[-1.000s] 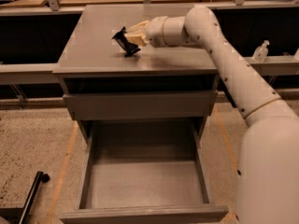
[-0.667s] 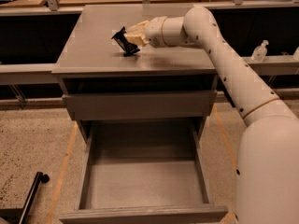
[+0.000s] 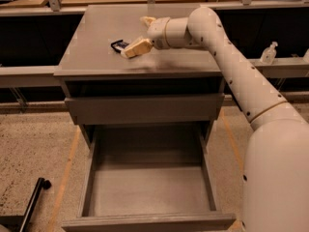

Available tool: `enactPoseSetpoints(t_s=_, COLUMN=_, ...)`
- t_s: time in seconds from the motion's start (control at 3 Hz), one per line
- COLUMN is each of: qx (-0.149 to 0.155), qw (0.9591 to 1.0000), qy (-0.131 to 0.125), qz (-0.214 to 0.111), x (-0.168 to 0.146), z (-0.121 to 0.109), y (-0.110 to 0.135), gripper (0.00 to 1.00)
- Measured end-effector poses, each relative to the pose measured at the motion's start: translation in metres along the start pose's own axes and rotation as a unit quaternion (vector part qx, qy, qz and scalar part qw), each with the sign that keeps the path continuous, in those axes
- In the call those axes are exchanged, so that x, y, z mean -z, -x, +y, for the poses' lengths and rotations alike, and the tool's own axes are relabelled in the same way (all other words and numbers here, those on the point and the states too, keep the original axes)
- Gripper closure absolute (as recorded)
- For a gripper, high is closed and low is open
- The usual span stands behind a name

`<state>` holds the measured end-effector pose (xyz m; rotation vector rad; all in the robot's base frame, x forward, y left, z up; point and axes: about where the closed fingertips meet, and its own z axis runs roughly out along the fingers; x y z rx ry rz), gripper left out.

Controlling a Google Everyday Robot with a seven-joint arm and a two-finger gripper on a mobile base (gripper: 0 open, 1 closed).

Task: Pick rxbar blueberry from middle drawer and place on counter

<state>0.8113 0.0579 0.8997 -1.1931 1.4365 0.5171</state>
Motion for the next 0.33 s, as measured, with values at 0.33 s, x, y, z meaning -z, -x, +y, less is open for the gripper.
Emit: enactPoseSetpoints(t_s=0.33, qx=0.000, qw=1.0000, qy=0.000, qz=0.000, x=0.0000, z=0.0000, y=0.0000, gripper=0.00)
